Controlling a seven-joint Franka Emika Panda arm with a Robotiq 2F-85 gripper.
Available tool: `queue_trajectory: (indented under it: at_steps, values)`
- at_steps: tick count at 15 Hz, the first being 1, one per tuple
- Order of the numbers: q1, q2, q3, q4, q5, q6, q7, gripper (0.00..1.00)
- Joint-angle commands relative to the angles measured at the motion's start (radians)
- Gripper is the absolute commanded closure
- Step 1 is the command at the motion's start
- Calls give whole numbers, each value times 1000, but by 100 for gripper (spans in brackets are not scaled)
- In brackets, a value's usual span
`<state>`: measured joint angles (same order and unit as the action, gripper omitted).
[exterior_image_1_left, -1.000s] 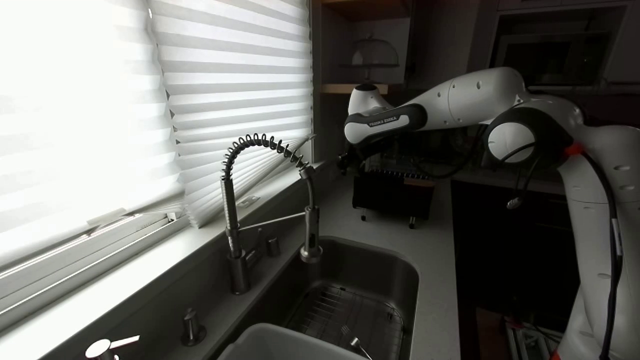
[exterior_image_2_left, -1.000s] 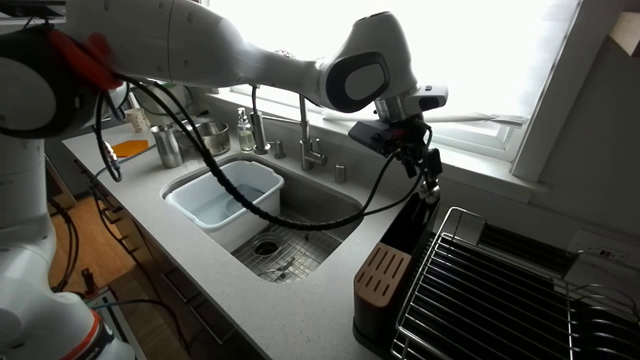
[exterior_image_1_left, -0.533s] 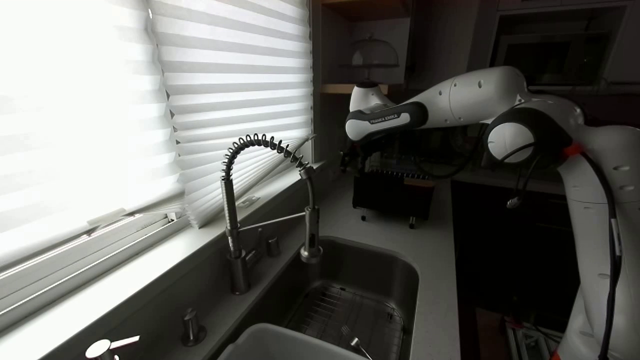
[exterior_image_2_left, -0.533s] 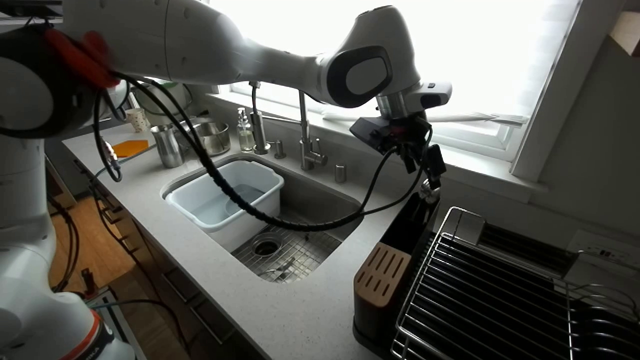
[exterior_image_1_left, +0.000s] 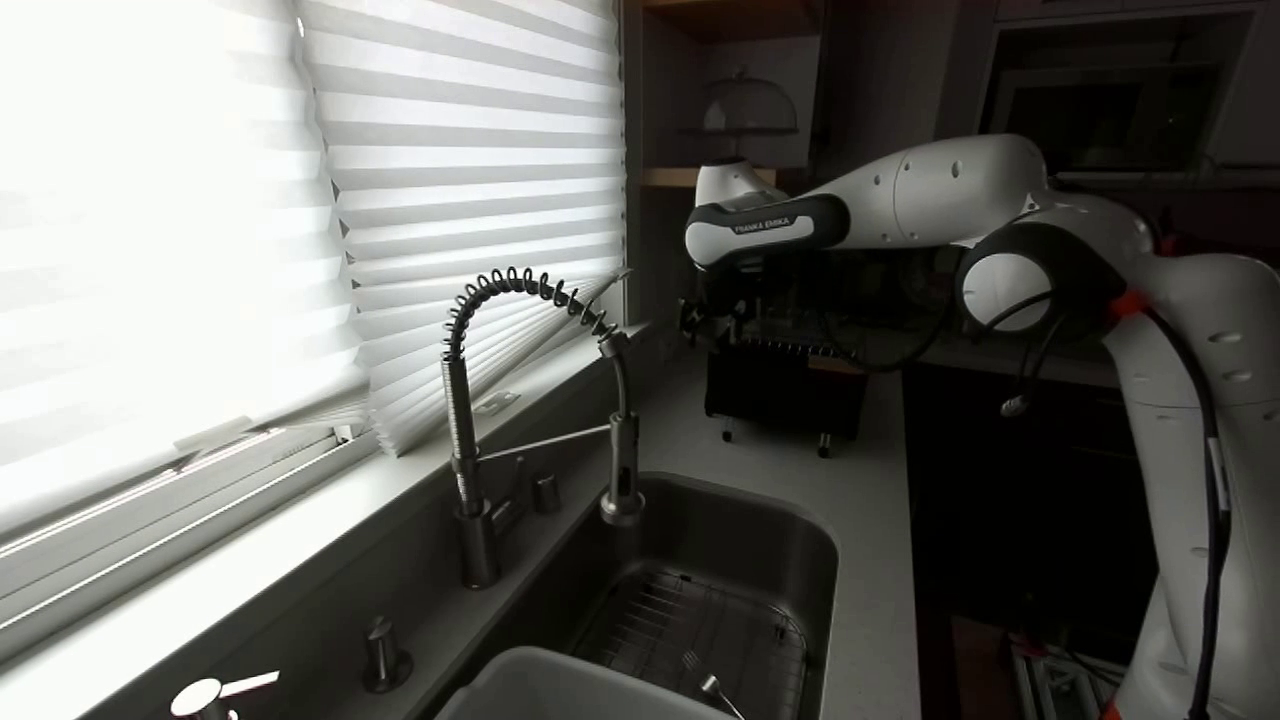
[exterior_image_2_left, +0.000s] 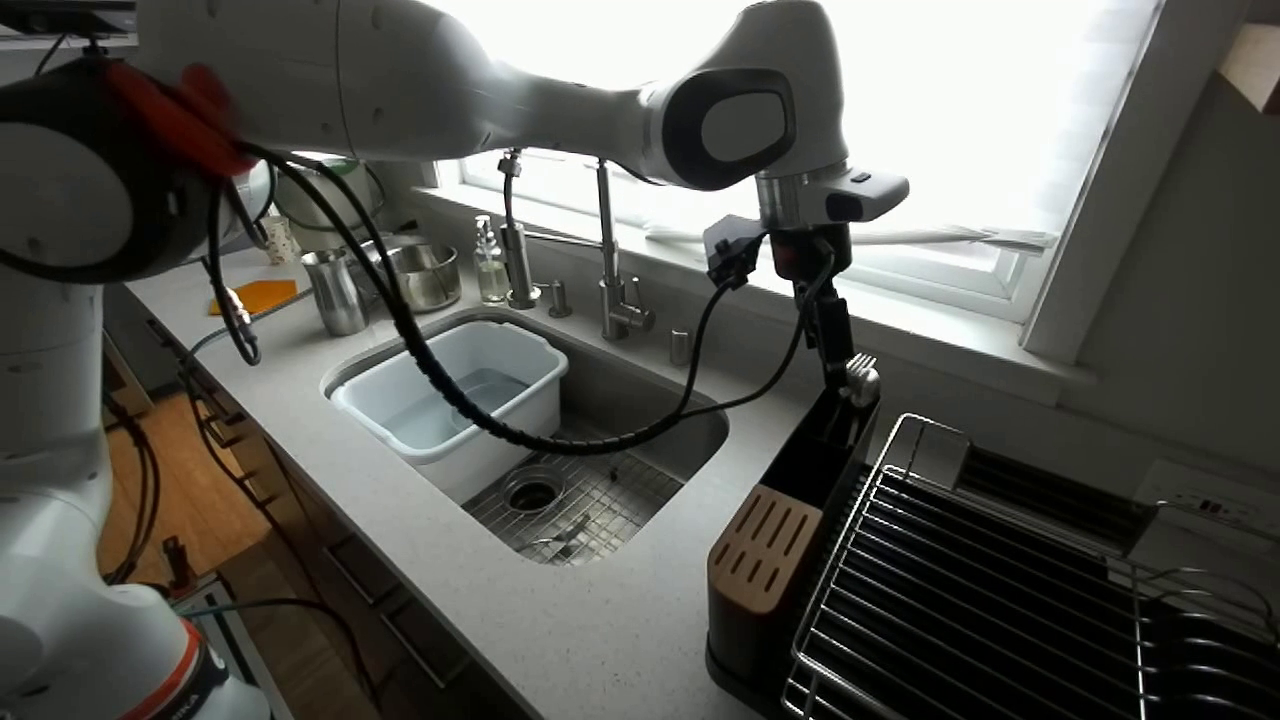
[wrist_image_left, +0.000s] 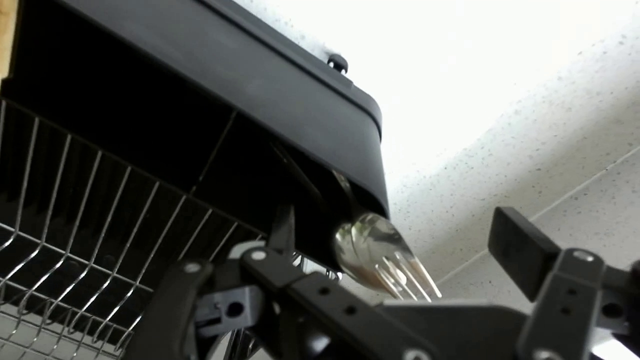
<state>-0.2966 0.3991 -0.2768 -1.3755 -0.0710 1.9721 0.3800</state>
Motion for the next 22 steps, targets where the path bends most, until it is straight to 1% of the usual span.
queue_trajectory:
  at_steps: [1,4,10,11,12,13,14,16,17,19,22]
  values:
    - [5,60,-8,68,6,6,41,0]
    - [12,77,0,59,-37,51,9,0]
    - [37,97,-7,51,-155,149,-66,0]
    - [39,97,-8,48,-175,157,-77,4]
    - [42,97,-9,46,-193,164,-86,13]
    - [43,98,-8,46,-210,164,-97,28]
    - [45,100,-9,46,-226,163,-103,28]
    - [46,104,-9,47,-251,156,-117,44]
    - [53,111,-19,57,-255,144,-128,53]
    - [55,115,-23,58,-273,142,-139,67]
    - [58,113,-30,60,-301,142,-153,91]
